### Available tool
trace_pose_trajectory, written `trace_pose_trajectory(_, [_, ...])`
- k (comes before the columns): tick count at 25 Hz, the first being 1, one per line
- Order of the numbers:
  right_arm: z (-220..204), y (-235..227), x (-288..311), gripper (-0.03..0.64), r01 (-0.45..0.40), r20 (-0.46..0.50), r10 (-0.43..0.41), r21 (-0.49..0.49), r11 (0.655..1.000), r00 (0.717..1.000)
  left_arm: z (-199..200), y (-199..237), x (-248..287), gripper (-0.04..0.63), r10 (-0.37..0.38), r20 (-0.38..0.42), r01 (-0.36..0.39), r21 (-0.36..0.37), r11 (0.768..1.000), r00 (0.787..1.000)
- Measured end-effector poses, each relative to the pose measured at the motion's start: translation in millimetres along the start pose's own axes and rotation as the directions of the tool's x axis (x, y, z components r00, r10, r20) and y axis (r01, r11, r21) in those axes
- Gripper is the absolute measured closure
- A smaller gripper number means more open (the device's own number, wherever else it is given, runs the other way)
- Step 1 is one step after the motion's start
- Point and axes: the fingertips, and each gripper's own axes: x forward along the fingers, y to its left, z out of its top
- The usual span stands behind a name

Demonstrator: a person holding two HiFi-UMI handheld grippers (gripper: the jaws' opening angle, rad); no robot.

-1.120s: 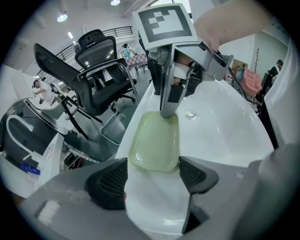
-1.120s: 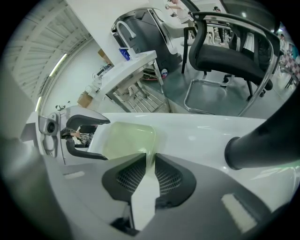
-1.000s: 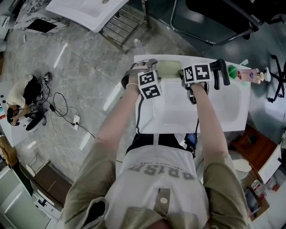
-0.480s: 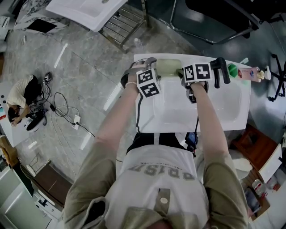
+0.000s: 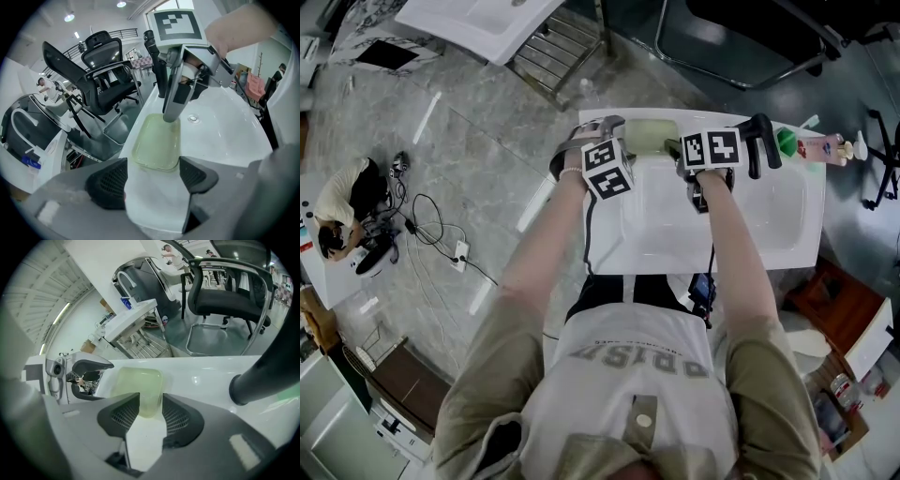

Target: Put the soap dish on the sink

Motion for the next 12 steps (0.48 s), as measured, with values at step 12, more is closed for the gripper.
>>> trace_pose_trajectory(12, [0.8, 5.7, -23.3, 0.462, 0.023, 0.09, -0.02, -0.028, 0.999, 0.996, 12.8, 2.2, -25.6, 0.233, 0.039, 0.071, -0.033, -0.088, 0.996, 0.997])
